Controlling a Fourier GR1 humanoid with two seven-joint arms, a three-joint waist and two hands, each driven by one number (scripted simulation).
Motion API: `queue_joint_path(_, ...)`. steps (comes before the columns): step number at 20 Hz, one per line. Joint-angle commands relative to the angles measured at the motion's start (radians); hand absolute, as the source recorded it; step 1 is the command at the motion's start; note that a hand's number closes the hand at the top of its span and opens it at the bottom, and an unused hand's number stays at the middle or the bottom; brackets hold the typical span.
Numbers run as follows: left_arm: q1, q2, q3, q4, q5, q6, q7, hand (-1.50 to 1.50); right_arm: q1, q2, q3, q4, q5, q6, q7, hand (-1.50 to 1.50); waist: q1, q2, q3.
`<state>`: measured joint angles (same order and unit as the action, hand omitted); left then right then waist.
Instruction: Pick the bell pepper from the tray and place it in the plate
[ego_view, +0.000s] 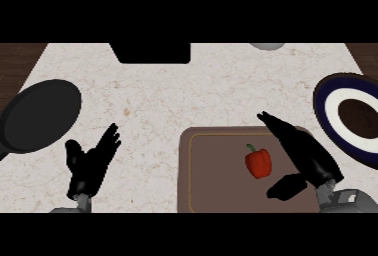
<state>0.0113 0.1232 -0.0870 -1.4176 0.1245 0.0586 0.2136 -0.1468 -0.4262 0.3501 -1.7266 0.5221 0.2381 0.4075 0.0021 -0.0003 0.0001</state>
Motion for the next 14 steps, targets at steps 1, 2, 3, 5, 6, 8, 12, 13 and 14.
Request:
queue_joint_path(1,0.037,-0.001,0.010,0.016,-0.010,-0.027,-0.054,0.00,0.046,0.081,0.054,-0.053,0.098,-0.007,0.042,-1.50,-0.002,-0.001,0.000)
queue_joint_path(2,-0.055,0.005,0.054,0.103,0.016,-0.039,-0.033,0.00,0.085,0.078,0.069,-0.048,0.134,-0.036,0.027,-1.50,-0.005,0.000,0.000)
queue_joint_path(3,-0.072,-0.030,0.026,0.099,-0.019,-0.009,-0.031,0.00,0.018,0.078,0.001,-0.003,0.125,0.010,0.018,-1.50,-0.003,0.000,0.000)
queue_joint_path(5,0.064,-0.005,-0.009,-0.101,-0.026,0.005,0.031,0.00,0.066,0.061,0.035,-0.002,0.186,-0.034,0.016,-1.50,0.001,-0.001,0.000)
queue_joint_path(6,0.003,0.019,0.058,0.006,0.023,-0.057,-0.014,0.00,0.029,0.090,0.026,0.025,0.190,0.001,0.028,-1.50,0.000,0.000,0.000)
queue_joint_path(8,0.045,-0.031,-0.018,-0.119,-0.025,0.011,0.069,0.00,0.001,0.114,0.036,0.052,0.227,0.013,0.067,-1.50,0.002,-0.001,0.000)
queue_joint_path(12,0.029,-0.060,-0.015,-0.042,-0.062,0.020,0.011,0.00,0.069,0.098,-0.020,0.027,0.248,0.033,0.004,-1.50,-0.002,-0.001,0.000)
queue_joint_path(13,-0.011,0.008,0.047,-0.004,-0.019,-0.050,0.027,0.00,-0.036,0.145,-0.020,0.094,0.265,0.058,0.038,-1.50,0.000,0.000,0.000)
queue_joint_path(14,0.043,-0.025,0.014,-0.120,-0.028,-0.014,0.074,0.00,-0.002,0.151,-0.032,0.130,0.274,0.024,-0.025,-1.50,0.001,0.000,0.000)
